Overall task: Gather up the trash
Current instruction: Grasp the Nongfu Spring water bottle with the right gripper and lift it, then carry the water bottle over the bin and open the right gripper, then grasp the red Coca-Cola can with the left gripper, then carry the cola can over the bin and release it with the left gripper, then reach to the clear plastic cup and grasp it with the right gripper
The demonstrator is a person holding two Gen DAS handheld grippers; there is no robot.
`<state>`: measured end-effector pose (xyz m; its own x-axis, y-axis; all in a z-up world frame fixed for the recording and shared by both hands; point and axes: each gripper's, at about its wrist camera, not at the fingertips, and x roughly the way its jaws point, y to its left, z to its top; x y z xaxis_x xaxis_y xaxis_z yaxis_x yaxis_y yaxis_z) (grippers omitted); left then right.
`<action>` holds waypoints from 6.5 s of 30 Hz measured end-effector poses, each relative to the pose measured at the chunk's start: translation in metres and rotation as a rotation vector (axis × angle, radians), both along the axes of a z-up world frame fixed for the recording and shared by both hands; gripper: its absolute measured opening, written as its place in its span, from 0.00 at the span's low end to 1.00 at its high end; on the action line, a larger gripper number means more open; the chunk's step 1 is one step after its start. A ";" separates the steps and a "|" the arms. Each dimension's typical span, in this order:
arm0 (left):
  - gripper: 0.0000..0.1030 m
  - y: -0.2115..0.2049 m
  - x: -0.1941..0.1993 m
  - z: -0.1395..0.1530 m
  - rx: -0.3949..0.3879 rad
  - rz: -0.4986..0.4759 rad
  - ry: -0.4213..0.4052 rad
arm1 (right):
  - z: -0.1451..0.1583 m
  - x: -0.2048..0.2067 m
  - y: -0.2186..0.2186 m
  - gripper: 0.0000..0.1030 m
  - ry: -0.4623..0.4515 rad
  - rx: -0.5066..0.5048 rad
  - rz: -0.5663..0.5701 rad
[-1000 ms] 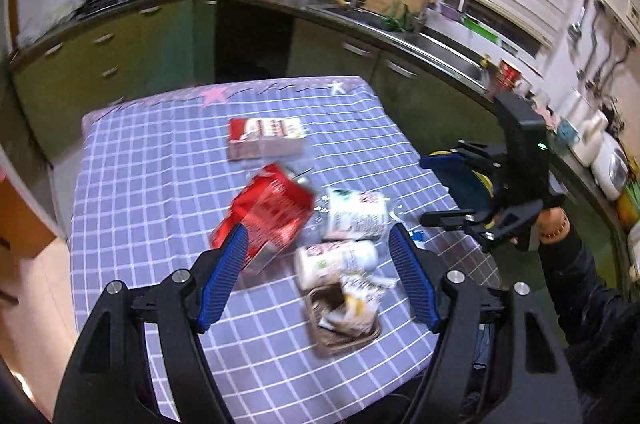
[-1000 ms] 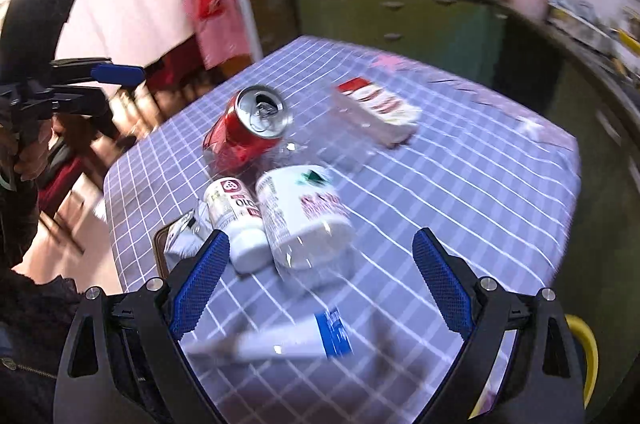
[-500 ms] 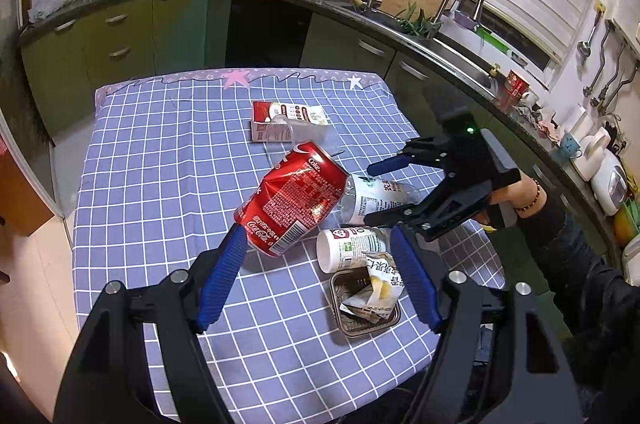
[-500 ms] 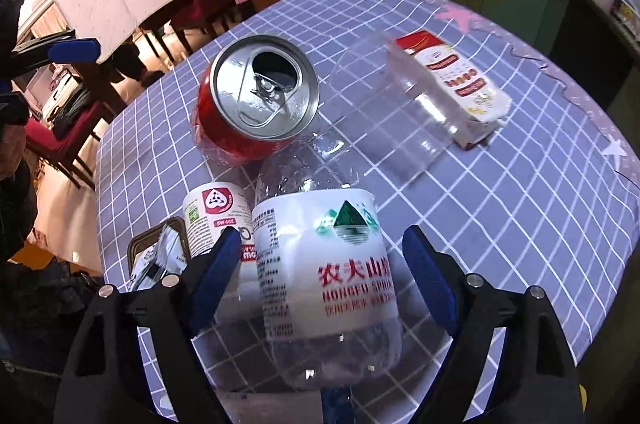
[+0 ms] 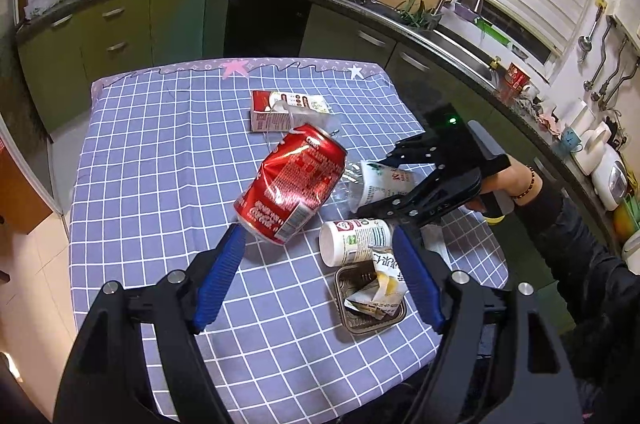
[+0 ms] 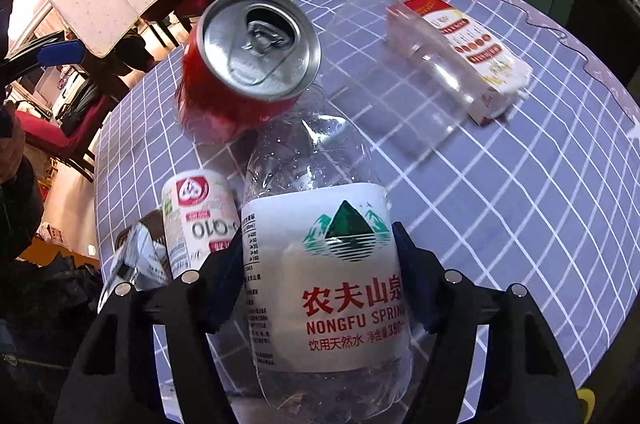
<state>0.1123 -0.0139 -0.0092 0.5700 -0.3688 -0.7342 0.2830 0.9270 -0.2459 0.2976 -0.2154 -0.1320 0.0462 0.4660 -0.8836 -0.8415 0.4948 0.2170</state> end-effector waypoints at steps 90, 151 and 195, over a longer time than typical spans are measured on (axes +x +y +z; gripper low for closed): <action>0.82 -0.110 0.114 -0.088 0.560 -0.571 0.059 | 0.006 -0.072 -0.285 0.87 -0.080 0.097 -0.873; 0.83 -0.494 0.154 -0.087 0.487 -0.889 0.014 | -0.002 -0.254 -0.461 0.87 -0.135 0.217 -1.249; 0.89 -0.012 0.007 -0.009 0.173 -0.107 -0.017 | 0.066 0.008 0.013 0.87 -0.329 0.078 0.008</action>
